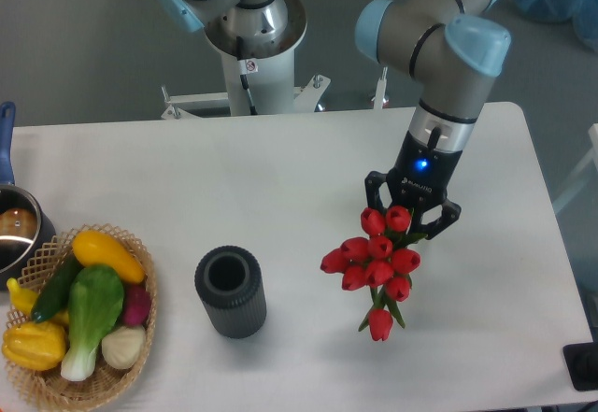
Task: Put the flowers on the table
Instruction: 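Lower the tulips toward the black container and lay them on the table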
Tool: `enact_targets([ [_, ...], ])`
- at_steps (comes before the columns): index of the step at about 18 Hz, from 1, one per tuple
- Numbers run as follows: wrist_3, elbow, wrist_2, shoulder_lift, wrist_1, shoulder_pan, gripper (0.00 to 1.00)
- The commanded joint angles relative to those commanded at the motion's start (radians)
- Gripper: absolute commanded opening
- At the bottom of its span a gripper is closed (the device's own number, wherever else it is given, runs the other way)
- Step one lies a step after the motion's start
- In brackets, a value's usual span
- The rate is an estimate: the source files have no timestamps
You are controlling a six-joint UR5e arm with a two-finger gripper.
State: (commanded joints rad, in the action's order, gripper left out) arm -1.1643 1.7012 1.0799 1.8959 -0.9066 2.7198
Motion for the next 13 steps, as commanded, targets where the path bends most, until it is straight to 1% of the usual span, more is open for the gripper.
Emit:
enact_targets([
  [3,-0.002,0.006,0.014,0.017,0.000,-0.005,0.38],
  [6,-0.002,0.011,0.067,0.031,-0.002,-0.023,0.38],
  [10,-0.020,0.047,0.153,0.040,0.000,-0.058,0.38],
  [13,-0.020,0.066,0.158,0.042,-0.002,-0.071,0.38],
])
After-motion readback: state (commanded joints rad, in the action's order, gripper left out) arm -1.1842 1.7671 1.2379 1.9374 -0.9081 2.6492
